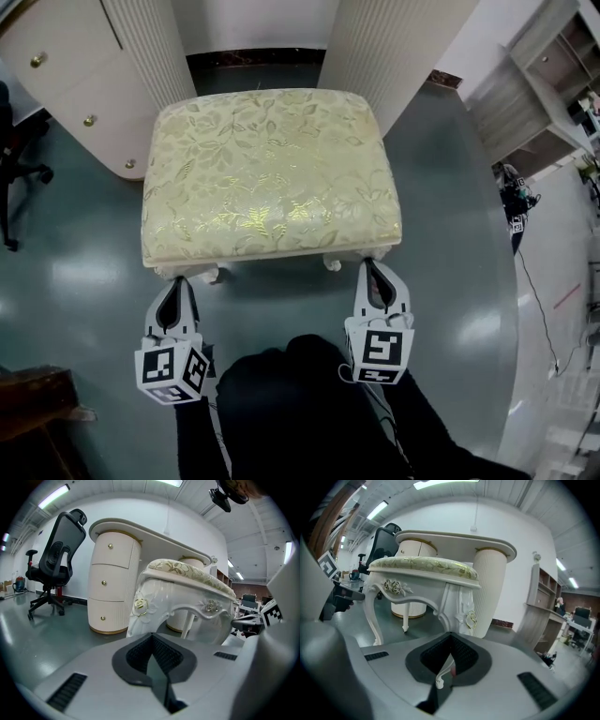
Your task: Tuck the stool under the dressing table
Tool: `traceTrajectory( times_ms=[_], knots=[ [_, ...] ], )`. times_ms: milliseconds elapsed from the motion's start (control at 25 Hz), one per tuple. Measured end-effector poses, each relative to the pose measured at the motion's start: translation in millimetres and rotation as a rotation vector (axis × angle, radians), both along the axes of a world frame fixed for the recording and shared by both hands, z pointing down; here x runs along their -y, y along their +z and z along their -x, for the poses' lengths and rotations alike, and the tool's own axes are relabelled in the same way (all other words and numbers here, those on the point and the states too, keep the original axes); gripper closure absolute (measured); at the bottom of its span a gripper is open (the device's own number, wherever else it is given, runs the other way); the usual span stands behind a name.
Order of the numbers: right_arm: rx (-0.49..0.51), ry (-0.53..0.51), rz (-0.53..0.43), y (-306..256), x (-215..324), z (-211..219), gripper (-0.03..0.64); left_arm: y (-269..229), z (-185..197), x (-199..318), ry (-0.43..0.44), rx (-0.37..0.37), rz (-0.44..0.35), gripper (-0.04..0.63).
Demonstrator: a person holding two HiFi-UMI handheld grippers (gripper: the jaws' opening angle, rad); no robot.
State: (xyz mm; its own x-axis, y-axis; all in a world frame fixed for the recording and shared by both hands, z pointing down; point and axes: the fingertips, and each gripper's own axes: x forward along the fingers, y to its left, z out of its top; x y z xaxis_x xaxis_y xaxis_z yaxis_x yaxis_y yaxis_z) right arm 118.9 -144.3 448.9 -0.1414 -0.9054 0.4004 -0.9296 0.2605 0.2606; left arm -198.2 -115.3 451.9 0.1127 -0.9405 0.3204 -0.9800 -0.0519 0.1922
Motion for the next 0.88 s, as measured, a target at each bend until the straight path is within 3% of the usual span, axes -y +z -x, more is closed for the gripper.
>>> traceTrajectory(
  times_ms=[120, 440, 640, 880],
  knots=[
    [-0.019, 0.030, -0.042, 1, 2, 0, 0.612, 1, 0, 0, 0.002, -0.013, -0.002, 0.588],
    [-0.010, 0.069, -0.031, 3, 3, 0, 0.611, 3, -1, 0, 0.019, -0.019, -0.015, 0.588],
    [-0.004, 0.071, -0.089, 5, 5, -1, 0.611, 5, -1, 1, 0.008, -0.032, -0.026, 0.588],
    [-0.038, 0.093, -0.016, -9, -7, 0, 0.612, -5, 1, -5, 0.014, -0.066, 0.040, 0.588]
  ],
)
